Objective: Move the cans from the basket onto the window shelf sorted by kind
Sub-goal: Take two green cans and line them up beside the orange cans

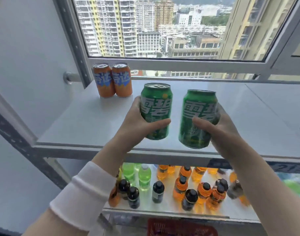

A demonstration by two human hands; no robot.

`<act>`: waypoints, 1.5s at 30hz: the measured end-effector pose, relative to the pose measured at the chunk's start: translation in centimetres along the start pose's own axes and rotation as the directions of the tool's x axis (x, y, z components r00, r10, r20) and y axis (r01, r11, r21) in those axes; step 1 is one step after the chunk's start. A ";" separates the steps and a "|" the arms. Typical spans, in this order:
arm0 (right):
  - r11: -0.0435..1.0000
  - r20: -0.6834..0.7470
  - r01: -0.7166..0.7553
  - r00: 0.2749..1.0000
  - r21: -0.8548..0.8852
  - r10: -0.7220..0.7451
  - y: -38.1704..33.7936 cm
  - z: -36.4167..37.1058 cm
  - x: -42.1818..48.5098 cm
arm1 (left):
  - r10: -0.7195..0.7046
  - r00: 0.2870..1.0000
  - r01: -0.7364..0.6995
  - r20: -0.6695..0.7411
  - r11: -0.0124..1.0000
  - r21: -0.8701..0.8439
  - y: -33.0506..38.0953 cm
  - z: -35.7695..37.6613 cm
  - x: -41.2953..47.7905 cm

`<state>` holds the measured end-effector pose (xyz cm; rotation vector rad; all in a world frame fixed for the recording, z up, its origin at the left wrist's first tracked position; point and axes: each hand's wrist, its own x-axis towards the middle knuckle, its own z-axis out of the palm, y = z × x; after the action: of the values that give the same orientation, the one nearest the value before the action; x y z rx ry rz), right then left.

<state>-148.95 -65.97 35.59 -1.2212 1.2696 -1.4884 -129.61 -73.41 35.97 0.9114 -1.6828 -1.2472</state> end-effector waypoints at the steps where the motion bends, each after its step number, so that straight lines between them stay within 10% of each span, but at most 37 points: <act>1: 1.000 0.000 -0.001 1.000 -0.004 0.001 0.0 0.1 1.1 | 0.008 1.000 -0.008 -0.002 1.000 0.013 -0.2 -0.3 1.2; 38: 0.873 0.074 0.020 0.997 -0.488 0.019 2.6 1.0 21.7 | 0.036 0.998 -0.050 0.047 0.943 0.330 -4.0 -3.3 18.8; 45: 0.790 0.067 0.016 0.997 -0.613 0.032 0.6 1.4 22.5 | 0.084 0.956 -0.274 0.281 0.593 0.757 -0.3 -5.0 21.1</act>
<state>-152.19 -88.11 38.66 -1.6593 1.7833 -1.0224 -133.28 -94.29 40.64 1.0775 -2.5163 -0.4016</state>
